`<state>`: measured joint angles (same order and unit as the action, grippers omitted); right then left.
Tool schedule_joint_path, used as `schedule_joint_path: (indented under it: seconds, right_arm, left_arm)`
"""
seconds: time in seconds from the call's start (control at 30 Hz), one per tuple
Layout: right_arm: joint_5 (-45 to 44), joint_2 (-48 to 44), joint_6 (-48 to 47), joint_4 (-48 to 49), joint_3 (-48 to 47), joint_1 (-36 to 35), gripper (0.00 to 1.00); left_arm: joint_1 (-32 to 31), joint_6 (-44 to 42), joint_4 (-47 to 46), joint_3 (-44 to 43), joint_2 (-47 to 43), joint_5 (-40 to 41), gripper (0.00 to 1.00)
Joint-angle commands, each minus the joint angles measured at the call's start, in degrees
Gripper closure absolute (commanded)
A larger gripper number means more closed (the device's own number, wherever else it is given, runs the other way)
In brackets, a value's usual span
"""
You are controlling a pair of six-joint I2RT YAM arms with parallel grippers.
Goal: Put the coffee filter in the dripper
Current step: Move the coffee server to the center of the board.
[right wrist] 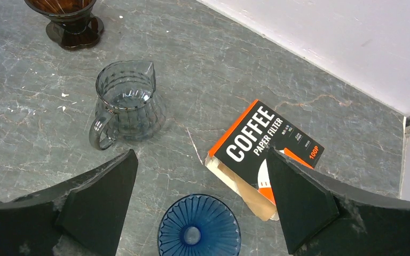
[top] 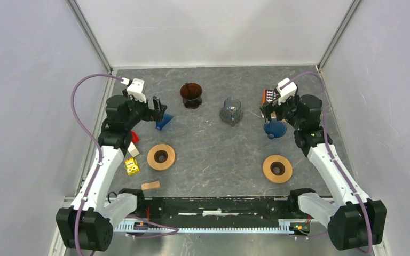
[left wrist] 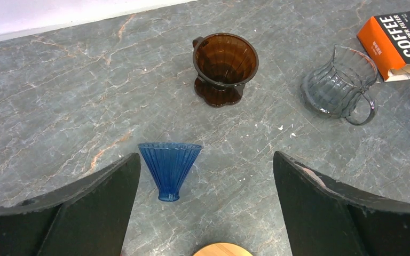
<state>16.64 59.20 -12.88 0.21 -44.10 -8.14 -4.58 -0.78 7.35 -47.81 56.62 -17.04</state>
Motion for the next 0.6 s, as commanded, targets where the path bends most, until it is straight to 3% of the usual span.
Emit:
schedule_joint_path:
  seconds: [0.0, 0.37, 0.57]
  right_arm:
    - [0.76, -1.83, -0.46, 0.67, -0.55, -0.08, 0.02]
    - [2.18, -0.93, -1.11, 0.63, -0.31, -0.04, 0.02]
    - [11.24, 0.1, -6.72, -2.63, -0.46, 0.0, 0.02]
  left_arm:
    - [0.23, -2.64, 0.92, -1.66, -1.34, 0.25, 0.0]
    - [0.27, -4.68, 5.3, -3.9, -0.47, 0.68, 0.0]
    - [-0.54, -10.52, 13.94, -8.38, 0.46, -2.14, 0.0]
